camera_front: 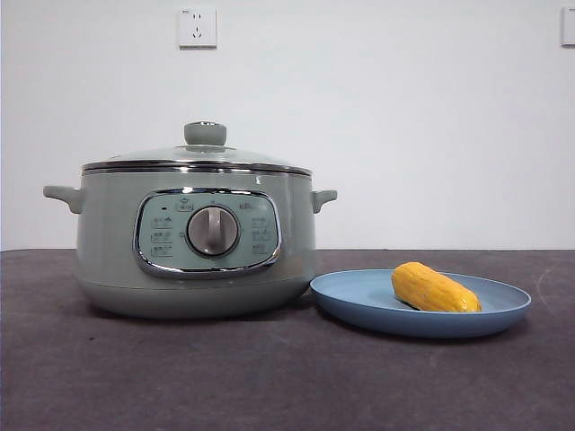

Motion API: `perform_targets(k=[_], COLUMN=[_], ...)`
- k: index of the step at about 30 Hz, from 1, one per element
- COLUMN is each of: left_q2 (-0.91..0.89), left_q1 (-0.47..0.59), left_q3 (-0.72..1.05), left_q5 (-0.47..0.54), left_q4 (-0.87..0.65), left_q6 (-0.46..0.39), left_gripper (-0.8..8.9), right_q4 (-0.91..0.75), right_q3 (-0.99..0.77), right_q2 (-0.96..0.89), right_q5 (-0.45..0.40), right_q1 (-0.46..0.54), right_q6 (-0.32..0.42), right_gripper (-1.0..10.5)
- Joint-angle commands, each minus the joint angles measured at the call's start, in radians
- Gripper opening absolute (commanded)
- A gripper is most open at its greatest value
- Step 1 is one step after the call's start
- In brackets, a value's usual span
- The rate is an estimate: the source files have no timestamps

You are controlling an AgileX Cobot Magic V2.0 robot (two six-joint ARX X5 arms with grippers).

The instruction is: Take the corn out from the steamer,put the corn on the plate,close the lid

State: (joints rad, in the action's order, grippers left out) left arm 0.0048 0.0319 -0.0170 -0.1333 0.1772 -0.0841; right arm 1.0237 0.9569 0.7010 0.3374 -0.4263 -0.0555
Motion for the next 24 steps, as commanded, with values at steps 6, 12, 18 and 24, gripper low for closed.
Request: perform_targets(k=[6,12,18,24], left_q2=[-0.002,-0.002,-0.002,-0.002], left_q1=[0.003,0.003,0.003,0.003], left_q3=[0.013,0.013,0.013,0.013], left_q5=[0.001,0.001,0.001,0.001], left_q4=[-0.004,-0.004,-0.004,-0.004], left_q6=[0.011,0.011,0.011,0.010], left_gripper=[-0.03,-0.03,-0.03,-0.03], right_q4=[-0.005,-0.005,-0.005,-0.111], right_q3=[-0.005,-0.005,-0.005,-0.006], right_q2=[-0.001,-0.001,-0.001,-0.035], right_q5=[-0.003,-0.003,-0.003,-0.002], right_q1=[-0.001,-0.001,-0.001,0.063], right_q6=[0.004,0.004,0.004,0.113], right_gripper=[0.0,0.0,0.0,0.0])
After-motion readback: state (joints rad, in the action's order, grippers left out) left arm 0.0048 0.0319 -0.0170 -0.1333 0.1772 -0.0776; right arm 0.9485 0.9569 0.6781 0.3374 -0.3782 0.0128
